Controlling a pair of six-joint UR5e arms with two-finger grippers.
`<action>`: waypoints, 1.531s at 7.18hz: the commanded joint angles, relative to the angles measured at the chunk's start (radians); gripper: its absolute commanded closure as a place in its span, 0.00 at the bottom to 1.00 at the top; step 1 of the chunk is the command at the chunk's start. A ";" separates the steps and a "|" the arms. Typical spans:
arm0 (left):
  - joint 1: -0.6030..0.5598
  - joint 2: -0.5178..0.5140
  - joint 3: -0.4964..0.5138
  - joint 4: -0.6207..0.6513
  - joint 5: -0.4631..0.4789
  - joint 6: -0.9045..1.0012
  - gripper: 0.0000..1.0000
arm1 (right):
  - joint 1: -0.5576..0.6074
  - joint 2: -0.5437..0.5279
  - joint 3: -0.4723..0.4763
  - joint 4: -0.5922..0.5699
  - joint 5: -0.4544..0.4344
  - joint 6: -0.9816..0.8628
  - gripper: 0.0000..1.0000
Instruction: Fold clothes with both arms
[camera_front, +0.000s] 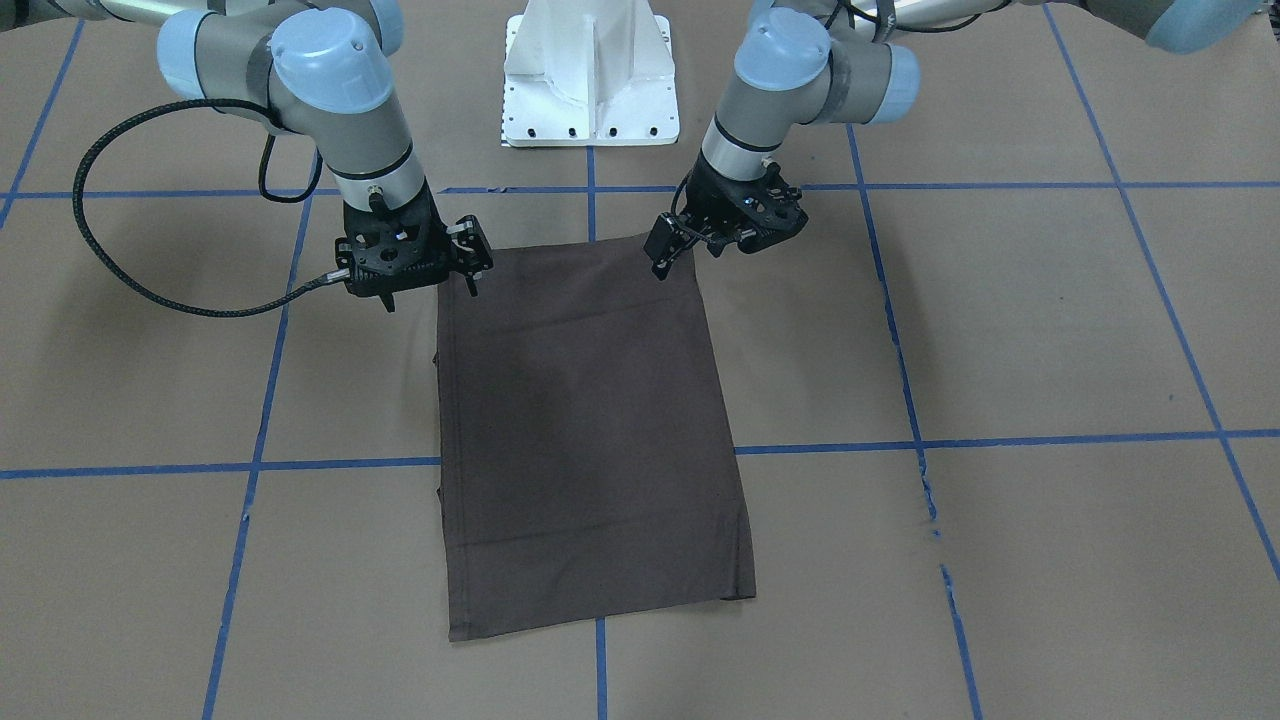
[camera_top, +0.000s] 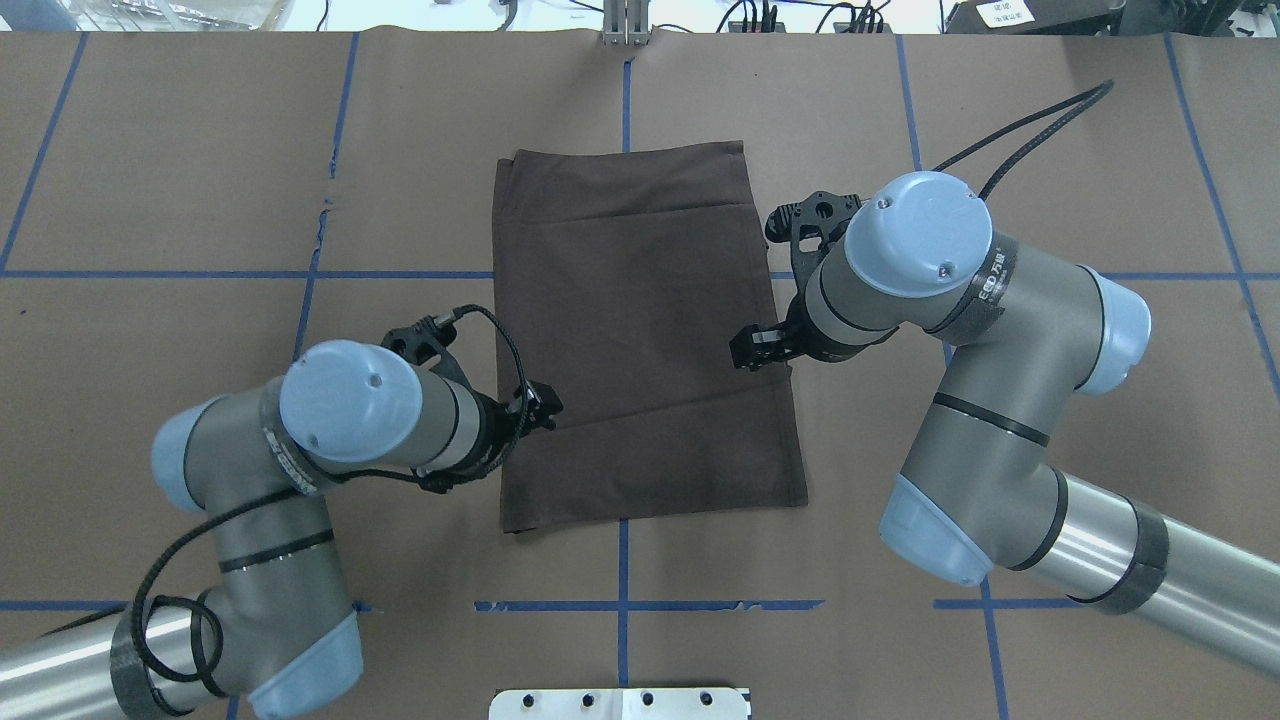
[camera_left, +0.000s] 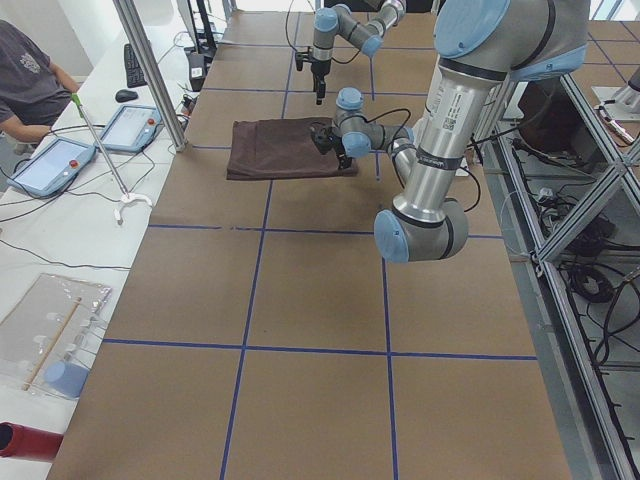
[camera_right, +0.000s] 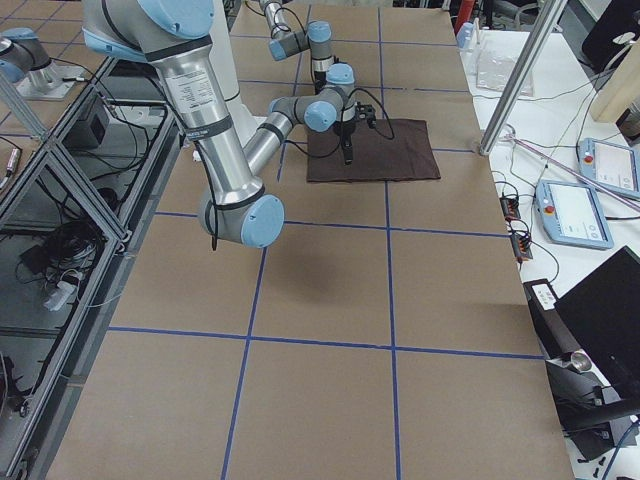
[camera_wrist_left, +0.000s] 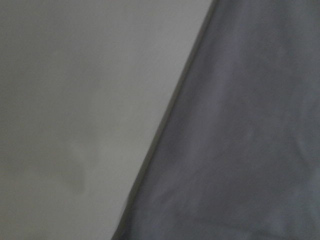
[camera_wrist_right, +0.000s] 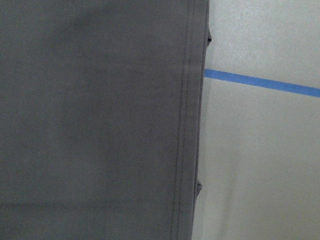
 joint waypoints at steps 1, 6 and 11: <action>0.091 -0.004 -0.002 0.057 0.069 -0.090 0.03 | 0.000 -0.004 0.000 0.011 0.002 0.021 0.00; 0.106 0.004 -0.005 0.077 0.072 -0.104 0.37 | 0.000 -0.002 0.000 0.011 0.002 0.022 0.00; 0.100 0.001 -0.031 0.132 0.080 -0.103 0.81 | -0.002 -0.005 -0.005 0.008 0.002 0.022 0.00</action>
